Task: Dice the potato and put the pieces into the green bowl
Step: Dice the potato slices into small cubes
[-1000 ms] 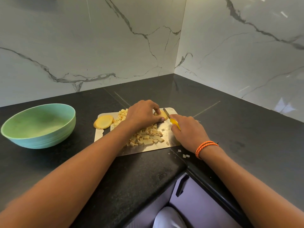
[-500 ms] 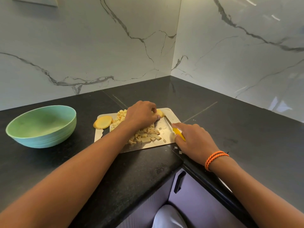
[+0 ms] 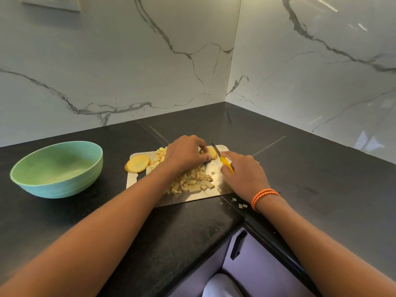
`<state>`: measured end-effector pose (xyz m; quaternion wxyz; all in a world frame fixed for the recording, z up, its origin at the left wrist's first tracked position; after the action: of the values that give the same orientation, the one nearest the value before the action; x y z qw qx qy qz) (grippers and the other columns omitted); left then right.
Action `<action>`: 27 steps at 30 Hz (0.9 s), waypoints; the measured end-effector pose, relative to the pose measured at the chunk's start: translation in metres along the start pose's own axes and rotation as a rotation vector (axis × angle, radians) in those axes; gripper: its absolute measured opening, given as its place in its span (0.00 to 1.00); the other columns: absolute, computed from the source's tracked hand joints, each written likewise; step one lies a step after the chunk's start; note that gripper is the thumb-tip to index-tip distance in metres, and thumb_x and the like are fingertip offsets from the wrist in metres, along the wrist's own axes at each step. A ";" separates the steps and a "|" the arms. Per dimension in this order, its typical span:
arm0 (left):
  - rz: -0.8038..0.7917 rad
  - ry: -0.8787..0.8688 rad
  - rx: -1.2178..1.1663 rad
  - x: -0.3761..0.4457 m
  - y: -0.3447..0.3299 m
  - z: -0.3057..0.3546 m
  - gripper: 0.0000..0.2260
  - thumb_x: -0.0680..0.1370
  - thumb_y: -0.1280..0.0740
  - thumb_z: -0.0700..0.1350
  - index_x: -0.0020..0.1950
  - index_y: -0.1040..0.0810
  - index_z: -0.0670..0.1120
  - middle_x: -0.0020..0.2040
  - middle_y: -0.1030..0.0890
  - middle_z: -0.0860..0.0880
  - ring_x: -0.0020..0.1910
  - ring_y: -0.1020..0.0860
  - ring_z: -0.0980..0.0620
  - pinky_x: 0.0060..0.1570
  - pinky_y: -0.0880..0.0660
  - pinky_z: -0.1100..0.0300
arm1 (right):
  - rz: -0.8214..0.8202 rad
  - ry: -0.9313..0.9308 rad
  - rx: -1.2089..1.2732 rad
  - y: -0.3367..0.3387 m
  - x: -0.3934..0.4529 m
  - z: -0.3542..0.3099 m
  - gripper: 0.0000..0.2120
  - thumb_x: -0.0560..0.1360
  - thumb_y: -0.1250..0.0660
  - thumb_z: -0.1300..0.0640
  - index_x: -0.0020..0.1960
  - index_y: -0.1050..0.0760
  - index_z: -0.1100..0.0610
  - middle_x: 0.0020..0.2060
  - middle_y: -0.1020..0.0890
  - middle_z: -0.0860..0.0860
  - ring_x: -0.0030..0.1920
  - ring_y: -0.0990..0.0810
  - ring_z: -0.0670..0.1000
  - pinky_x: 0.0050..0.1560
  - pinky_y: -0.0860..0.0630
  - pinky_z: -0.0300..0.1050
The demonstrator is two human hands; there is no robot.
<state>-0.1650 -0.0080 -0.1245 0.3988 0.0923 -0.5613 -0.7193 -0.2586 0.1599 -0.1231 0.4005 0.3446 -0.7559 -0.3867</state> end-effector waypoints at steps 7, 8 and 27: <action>0.002 -0.012 -0.004 0.001 0.002 0.001 0.16 0.76 0.26 0.64 0.58 0.14 0.57 0.65 0.17 0.57 0.60 0.20 0.55 0.42 0.32 0.62 | -0.056 0.045 -0.067 -0.008 0.009 0.003 0.22 0.82 0.41 0.51 0.76 0.30 0.47 0.50 0.16 0.54 0.45 0.19 0.54 0.51 0.19 0.55; -0.004 -0.011 -0.006 0.002 0.002 0.000 0.16 0.76 0.26 0.64 0.58 0.14 0.57 0.65 0.17 0.56 0.61 0.21 0.54 0.45 0.31 0.60 | -0.071 0.050 -0.072 -0.007 0.010 0.004 0.22 0.82 0.41 0.51 0.76 0.30 0.47 0.55 0.16 0.54 0.48 0.18 0.55 0.53 0.19 0.56; -0.031 0.002 -0.012 -0.002 0.004 0.002 0.16 0.77 0.26 0.62 0.60 0.14 0.56 0.66 0.17 0.55 0.51 0.26 0.58 0.41 0.31 0.62 | -0.117 0.040 -0.018 0.012 -0.038 0.026 0.21 0.82 0.38 0.47 0.75 0.31 0.43 0.46 0.18 0.52 0.42 0.21 0.51 0.42 0.23 0.46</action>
<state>-0.1632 -0.0057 -0.1212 0.3888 0.0993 -0.5552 -0.7285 -0.2670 0.2046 -0.1353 0.3950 0.3923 -0.7229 -0.4092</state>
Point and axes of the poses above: each hand's wrist, its own x-axis towards the middle knuckle, its own y-axis out of the back of the hand, z = x × y, the point moved 3 cm from there along x, towards the middle knuckle
